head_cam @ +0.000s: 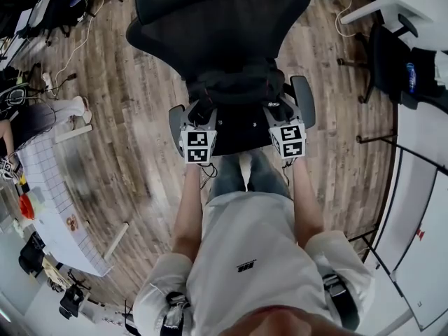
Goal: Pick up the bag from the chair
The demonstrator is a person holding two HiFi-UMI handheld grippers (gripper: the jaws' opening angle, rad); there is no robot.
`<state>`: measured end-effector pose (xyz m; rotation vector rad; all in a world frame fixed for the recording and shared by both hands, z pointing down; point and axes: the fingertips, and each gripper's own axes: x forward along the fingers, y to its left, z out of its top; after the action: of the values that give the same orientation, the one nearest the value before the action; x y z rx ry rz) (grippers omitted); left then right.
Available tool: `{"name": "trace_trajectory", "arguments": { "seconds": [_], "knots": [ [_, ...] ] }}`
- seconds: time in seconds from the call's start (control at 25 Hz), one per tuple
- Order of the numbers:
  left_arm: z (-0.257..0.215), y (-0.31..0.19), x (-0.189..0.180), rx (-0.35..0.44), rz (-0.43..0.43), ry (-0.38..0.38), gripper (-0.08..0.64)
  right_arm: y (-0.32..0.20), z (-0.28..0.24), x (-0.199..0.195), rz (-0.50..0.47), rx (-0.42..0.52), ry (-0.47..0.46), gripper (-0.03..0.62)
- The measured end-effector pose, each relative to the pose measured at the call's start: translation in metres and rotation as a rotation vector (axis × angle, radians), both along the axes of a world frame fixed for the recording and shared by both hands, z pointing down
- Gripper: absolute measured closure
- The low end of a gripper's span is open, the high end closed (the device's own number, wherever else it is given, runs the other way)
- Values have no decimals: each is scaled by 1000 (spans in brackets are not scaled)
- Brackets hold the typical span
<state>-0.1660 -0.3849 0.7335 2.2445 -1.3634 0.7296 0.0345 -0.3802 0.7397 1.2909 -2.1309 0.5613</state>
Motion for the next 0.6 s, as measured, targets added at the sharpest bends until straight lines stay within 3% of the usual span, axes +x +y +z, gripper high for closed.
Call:
{"name": "trace_trajectory", "arguments": {
  "seconds": [0.24,0.6],
  "knots": [
    [1,-8,7,2,-5,36,408,-9,2,-3,-4,35,-7,451],
    [5,-5,8,-1,-27,29,505,-12,7,-14,10,40,-49,528]
  ]
}}
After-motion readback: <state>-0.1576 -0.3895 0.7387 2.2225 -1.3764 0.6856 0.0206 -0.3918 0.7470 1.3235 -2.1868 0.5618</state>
